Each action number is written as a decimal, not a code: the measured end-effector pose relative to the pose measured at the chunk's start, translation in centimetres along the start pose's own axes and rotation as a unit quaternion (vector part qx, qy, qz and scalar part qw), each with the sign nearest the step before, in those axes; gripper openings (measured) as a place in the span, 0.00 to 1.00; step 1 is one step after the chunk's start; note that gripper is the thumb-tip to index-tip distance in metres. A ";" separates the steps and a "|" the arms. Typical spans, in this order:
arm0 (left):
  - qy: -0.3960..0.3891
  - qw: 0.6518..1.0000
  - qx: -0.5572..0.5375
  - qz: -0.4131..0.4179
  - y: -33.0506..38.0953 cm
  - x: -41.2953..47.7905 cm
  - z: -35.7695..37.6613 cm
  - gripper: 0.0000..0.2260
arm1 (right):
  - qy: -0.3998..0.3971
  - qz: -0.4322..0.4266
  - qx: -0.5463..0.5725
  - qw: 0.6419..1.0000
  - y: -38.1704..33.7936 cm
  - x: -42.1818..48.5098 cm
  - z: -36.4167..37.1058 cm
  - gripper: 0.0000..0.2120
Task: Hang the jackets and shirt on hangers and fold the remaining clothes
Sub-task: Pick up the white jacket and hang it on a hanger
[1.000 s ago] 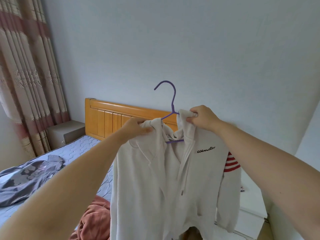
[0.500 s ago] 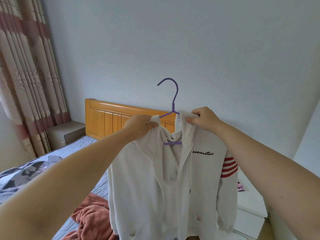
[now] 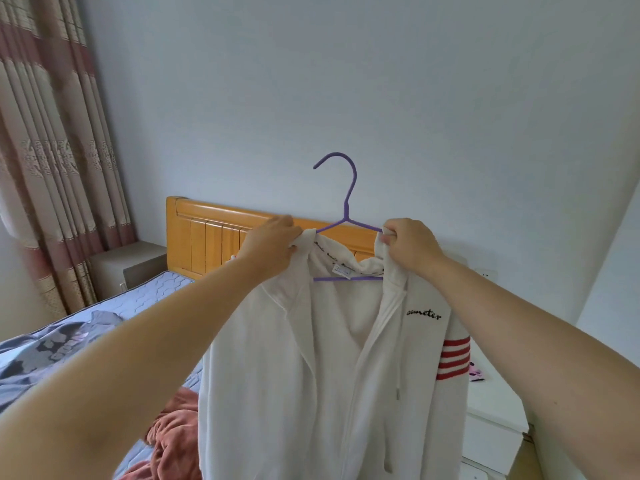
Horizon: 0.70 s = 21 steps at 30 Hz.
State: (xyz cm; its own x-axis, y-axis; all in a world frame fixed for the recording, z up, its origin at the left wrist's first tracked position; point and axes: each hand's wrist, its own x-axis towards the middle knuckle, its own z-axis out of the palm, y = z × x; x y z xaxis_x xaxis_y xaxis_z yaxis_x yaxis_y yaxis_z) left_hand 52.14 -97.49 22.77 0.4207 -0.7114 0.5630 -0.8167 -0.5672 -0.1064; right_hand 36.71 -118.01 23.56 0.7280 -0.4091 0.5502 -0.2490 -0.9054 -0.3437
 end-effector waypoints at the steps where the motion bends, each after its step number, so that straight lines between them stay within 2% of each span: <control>1: -0.024 1.000 0.008 0.019 -0.3 0.2 -0.4 0.07 | 0.030 -0.002 -0.009 1.000 -0.1 -0.2 0.0 0.21; 2: -0.065 0.997 -0.022 0.020 -0.6 0.3 -0.8 0.08 | 0.051 -0.007 -0.012 0.999 0.0 -0.4 0.1 0.21; 3: -0.132 0.986 -0.098 -0.003 -0.9 0.3 -1.2 0.10 | 0.064 -0.012 -0.011 0.998 0.0 -0.6 0.1 0.21; 4: -0.210 0.953 -0.213 -0.048 -1.2 0.4 -1.5 0.13 | 0.070 -0.015 -0.003 0.997 0.2 -0.6 0.1 0.21; 6: -0.304 0.833 -0.434 -0.158 -1.7 0.2 -1.6 0.19 | 0.074 -0.027 0.014 0.997 0.6 -0.6 0.4 0.17; 7: -0.320 0.787 -0.490 -0.194 -1.8 0.1 -1.3 0.22 | 0.076 -0.036 0.019 0.996 0.8 -0.5 0.7 0.13; 8: -0.334 0.766 -0.506 -0.213 -1.9 0.2 -0.8 0.24 | 0.077 -0.047 0.024 0.996 0.9 -0.4 1.0 0.09; 9: -0.354 0.761 -0.496 -0.221 -1.6 0.3 -0.5 0.25 | 0.078 -0.060 0.030 0.995 1.0 -0.4 1.2 0.08; 11: -0.399 0.773 -0.443 -0.216 -0.4 0.4 -0.3 0.22 | 0.085 -0.094 0.045 0.991 0.8 -0.5 1.5 0.09; 15: -0.451 0.802 -0.345 -0.184 1.1 1.4 0.1 0.13 | 0.097 -0.132 0.052 0.985 0.5 -0.9 1.3 0.21; 16: -0.435 0.822 -0.326 -0.170 1.1 1.6 0.4 0.09 | 0.096 -0.128 0.050 0.986 0.7 -1.0 1.2 0.21; 18: -0.329 0.864 -0.342 -0.167 1.0 1.8 0.8 0.01 | 0.094 -0.108 0.049 0.989 1.6 -1.2 1.1 0.17; 20: -0.213 0.864 -0.414 -0.191 0.7 1.5 1.4 0.03 | 0.087 -0.072 0.051 0.992 2.5 -1.2 0.9 0.13; 21: -0.201 0.856 -0.435 -0.192 0.5 1.4 1.7 0.04 | 0.084 -0.053 0.053 0.994 2.9 -1.2 0.7 0.12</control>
State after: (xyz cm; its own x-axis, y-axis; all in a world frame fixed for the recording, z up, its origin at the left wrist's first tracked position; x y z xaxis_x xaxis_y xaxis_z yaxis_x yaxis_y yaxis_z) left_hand 53.00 -99.41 22.11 0.6837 -0.7261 0.0730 -0.4987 -0.3919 0.7731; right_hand 35.61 -120.05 21.34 0.6275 -0.3327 0.7039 -0.1007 -0.9312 -0.3504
